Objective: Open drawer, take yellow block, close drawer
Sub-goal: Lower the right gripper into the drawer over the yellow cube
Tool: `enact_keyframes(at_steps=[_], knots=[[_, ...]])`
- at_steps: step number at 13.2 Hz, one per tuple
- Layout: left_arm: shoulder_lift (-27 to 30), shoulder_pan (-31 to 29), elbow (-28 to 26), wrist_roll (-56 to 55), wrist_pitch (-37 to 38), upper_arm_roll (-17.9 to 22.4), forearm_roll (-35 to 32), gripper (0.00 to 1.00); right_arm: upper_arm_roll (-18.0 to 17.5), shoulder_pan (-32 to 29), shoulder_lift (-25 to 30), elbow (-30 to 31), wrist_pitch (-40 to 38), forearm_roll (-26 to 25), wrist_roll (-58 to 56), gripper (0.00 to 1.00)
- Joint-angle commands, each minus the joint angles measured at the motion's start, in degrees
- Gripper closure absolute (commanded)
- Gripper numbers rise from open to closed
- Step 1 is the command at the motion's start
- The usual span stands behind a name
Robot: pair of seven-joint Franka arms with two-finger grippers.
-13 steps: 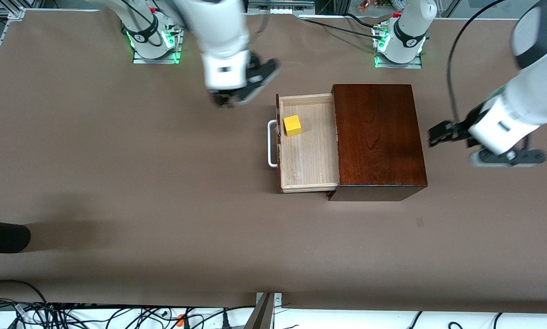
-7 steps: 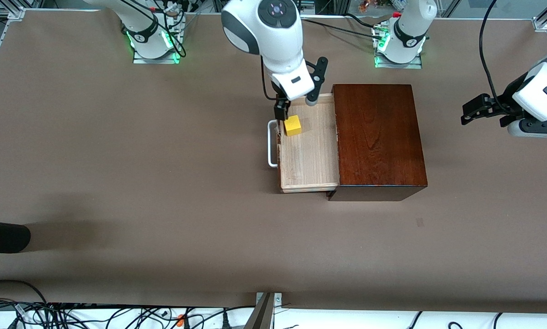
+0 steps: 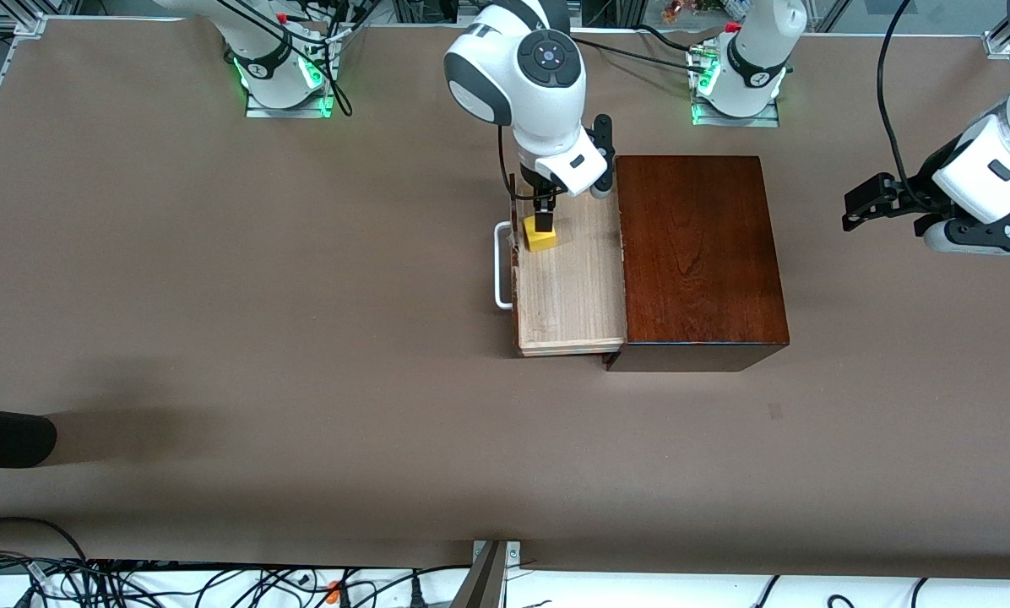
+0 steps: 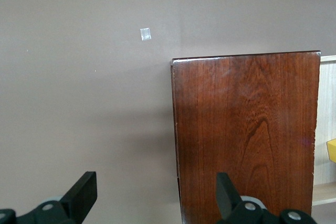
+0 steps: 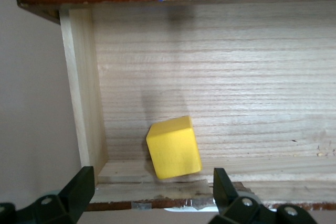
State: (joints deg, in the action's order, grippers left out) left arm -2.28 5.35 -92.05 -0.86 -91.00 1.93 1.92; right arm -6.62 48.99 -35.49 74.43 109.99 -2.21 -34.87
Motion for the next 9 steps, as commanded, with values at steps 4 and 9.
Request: enact_keyframes(at_steps=[4,9], knots=[[1.14,0.36,-0.85,1.12,0.56,-0.61,-0.68,0.0,0.29,1.72,-3.61,-1.75,0.83,-5.6,-5.03,0.0],[1.14,0.72,-0.76,1.12,0.73,-0.7,-2.18,0.0,0.38,2.16,-5.64,-1.75,3.38,-6.49,-5.13,0.0]])
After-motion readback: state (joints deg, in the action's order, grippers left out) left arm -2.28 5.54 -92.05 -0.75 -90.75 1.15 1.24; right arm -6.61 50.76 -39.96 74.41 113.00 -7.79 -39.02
